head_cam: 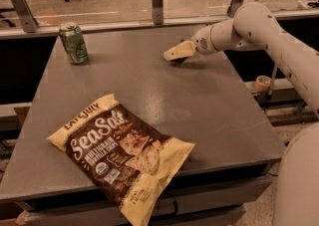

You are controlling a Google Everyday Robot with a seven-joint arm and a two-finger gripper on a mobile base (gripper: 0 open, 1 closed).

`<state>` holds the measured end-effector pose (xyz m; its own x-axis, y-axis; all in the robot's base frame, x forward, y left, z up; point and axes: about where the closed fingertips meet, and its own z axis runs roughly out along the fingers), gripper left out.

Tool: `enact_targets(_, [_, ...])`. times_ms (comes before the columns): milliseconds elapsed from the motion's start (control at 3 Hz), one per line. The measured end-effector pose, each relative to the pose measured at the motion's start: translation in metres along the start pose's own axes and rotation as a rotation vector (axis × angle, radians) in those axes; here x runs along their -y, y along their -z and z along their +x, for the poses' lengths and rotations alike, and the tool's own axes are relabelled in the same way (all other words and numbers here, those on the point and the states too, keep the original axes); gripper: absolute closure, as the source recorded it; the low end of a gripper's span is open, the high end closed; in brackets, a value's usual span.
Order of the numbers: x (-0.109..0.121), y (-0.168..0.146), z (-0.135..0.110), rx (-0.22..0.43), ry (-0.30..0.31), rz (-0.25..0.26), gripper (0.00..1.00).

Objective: Move rxbar chocolate near green can

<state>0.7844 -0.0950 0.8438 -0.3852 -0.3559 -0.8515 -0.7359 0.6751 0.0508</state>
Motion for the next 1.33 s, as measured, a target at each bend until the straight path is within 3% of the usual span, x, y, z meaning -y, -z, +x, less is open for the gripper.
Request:
enact_targets(1000, [0.002, -0.001, 0.008, -0.009, 0.026, 0.031, 0.88])
enact_targets(1333, [0.0, 0.02, -0.017, 0.032, 0.093, 0.055, 1.0])
